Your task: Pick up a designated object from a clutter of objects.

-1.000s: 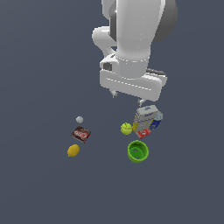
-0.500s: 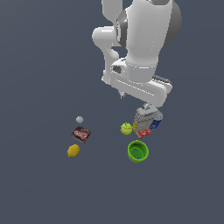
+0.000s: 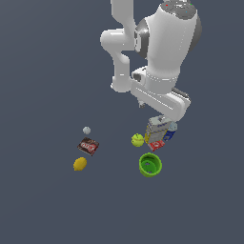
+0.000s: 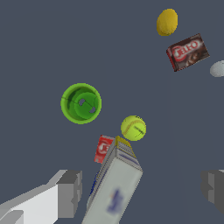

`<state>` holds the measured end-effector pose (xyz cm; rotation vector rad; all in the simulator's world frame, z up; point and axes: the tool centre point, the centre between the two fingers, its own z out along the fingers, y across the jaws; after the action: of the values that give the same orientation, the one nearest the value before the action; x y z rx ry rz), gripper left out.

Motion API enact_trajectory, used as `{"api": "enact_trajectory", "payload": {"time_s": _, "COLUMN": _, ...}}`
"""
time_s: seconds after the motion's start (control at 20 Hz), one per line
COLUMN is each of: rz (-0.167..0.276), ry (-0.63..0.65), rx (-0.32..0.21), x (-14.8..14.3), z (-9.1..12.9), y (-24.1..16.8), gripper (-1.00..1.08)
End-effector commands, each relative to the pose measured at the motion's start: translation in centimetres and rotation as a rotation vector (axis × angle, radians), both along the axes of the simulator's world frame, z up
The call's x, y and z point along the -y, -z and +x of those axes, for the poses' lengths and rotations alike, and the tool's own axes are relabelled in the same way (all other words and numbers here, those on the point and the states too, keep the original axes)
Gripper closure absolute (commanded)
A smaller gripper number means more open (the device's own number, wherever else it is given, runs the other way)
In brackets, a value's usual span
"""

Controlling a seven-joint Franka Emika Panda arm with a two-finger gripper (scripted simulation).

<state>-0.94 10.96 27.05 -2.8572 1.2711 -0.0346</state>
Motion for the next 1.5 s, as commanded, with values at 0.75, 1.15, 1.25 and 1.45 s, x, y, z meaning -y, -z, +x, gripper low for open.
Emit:
{"api": "enact_trajectory", "payload": {"time_s": 0.75, "rz": 0.002, "ry": 0.334, "rx": -0.021, "x": -4.3, "z": -2.0, "y": 3.0, "gripper": -0.92}}
{"api": "enact_trajectory", "payload": {"time_s": 1.15, "rz": 0.002, "ry": 0.415, "rx": -0.025, "x": -5.4, "z": -2.5, "y": 3.7, "gripper": -0.92}}
{"api": "enact_trajectory", "payload": {"time_s": 1.25, "rz": 0.002, "ry": 0.425, "rx": -0.026, "x": -5.5, "z": -2.6, "y": 3.8, "gripper": -0.92}}
{"api": "enact_trajectory", "payload": {"time_s": 1.45, "rz": 0.002, "ry": 0.433, "rx": -0.026, "x": -5.6, "z": -2.7, "y": 3.8, "gripper": -0.92}}
